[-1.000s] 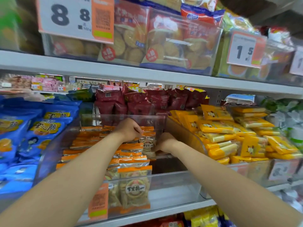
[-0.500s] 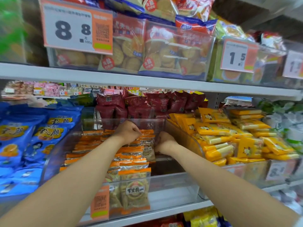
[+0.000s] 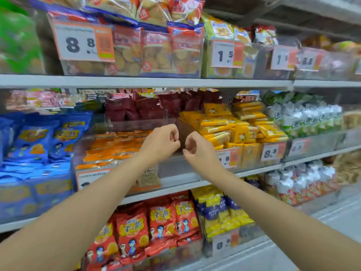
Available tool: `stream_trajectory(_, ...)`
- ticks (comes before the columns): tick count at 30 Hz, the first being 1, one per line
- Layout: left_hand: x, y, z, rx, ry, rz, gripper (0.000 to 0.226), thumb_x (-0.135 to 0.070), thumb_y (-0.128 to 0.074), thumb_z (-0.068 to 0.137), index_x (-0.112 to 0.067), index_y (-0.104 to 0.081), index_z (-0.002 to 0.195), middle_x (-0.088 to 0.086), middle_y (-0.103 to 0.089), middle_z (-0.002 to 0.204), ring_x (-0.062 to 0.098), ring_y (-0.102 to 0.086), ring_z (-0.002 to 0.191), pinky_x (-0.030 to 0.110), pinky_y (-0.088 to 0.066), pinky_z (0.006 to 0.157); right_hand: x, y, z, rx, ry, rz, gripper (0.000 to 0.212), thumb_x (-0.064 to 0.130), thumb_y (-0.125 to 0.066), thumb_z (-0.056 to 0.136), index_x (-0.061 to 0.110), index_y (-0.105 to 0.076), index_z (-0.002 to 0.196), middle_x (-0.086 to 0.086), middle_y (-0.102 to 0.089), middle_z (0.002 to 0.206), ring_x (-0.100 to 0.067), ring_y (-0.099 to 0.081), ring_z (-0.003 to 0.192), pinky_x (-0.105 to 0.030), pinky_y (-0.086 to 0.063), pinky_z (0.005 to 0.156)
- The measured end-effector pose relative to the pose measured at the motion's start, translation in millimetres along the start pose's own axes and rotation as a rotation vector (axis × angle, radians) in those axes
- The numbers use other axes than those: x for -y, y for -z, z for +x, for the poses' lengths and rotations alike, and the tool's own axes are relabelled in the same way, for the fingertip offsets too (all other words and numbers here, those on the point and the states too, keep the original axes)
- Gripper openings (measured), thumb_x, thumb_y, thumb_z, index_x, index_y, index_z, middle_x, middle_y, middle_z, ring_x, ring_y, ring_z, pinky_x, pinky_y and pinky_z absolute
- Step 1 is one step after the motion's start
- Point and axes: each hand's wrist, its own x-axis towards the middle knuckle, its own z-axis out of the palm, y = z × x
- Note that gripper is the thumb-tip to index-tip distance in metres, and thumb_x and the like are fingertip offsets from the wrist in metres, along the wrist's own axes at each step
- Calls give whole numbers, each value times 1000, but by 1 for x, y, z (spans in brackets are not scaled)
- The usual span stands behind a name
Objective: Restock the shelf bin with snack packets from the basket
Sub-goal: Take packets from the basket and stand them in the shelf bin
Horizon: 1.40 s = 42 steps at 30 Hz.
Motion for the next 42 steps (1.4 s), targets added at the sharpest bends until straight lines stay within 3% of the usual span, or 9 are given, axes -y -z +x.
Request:
stream_trajectory(10, -75, -134, -90, 203, -226, 62, 14, -21, -62, 73, -27, -49, 72, -8, -51, 60, 26, -59, 69, 39, -49, 61, -90, 60, -162, 30, -324, -28, 16, 8, -68, 81, 10, -53, 83, -4, -59, 72, -23, -58, 68, -36, -43, 65)
stream_trajectory(14, -92, -210, -127, 403, -136, -51, 13, -18, -66, 74, -24, -55, 72, -12, -50, 58, 16, -52, 64, 33, -44, 60, -137, 68, -234, 36, -488, 29, 26, 2, -69, 76, 20, -50, 79, 5, -54, 72, -9, -49, 60, -30, -40, 63)
stream_trajectory(20, -100, -326, -192, 688, 43, -256, 7, -13, -70, 76, -18, -65, 76, -8, -58, 63, 10, -55, 58, 29, -44, 60, -210, 71, -351, 149, -723, -34, 19, 2, -67, 78, 7, -61, 95, 0, -59, 87, -19, -52, 68, -30, -42, 69)
stream_trajectory(23, -92, -373, -227, 910, 175, -348, 6, -10, -69, 83, -16, -65, 82, 5, -64, 67, 15, -59, 58, 37, -52, 65, -243, 70, -404, 240, -886, -69, 23, 5, -71, 78, 6, -62, 99, -2, -61, 88, -19, -54, 72, -34, -45, 75)
stream_trajectory(25, -86, -394, -248, 1005, 272, -378, 7, -9, -66, 86, -11, -67, 93, 11, -66, 76, 16, -61, 62, 31, -52, 64, -267, 65, -439, 286, -978, -106, 20, 6, -71, 78, 9, -62, 96, -5, -63, 90, -24, -61, 83, -35, -47, 78)
stream_trajectory(28, -76, -417, -274, 1010, 460, -447, 11, -4, -61, 89, -7, -65, 100, 12, -63, 82, 13, -58, 62, 17, -46, 54, -297, 57, -486, 376, -1073, -145, 21, 12, -71, 80, 14, -60, 99, -7, -61, 93, -26, -60, 88, -36, -51, 79)
stream_trajectory(35, -25, -454, -318, 886, 877, -540, 16, -2, -63, 87, -5, -67, 102, 10, -63, 74, 19, -57, 65, 28, -46, 61, -358, 35, -551, 608, -1291, -302, 56, 23, -75, 84, 13, -48, 131, -14, -49, 132, -28, -53, 113, -33, -47, 82)
stream_trajectory(38, -15, -464, -320, 854, 954, -589, 18, -3, -62, 88, -6, -66, 105, 8, -63, 76, 15, -57, 65, 21, -45, 55, -394, 25, -549, 699, -1277, -443, 78, 25, -74, 84, 13, -30, 147, -15, -22, 155, -35, -28, 140, -44, -38, 109)
stream_trajectory(42, -13, -469, -316, 818, 1005, -642, 16, -2, -59, 90, -7, -65, 104, 5, -63, 81, 10, -57, 64, 10, -43, 45, -433, 14, -525, 731, -1158, -627, 100, 30, -73, 84, 25, -2, 155, -9, 9, 163, -34, 6, 149, -58, -19, 117)
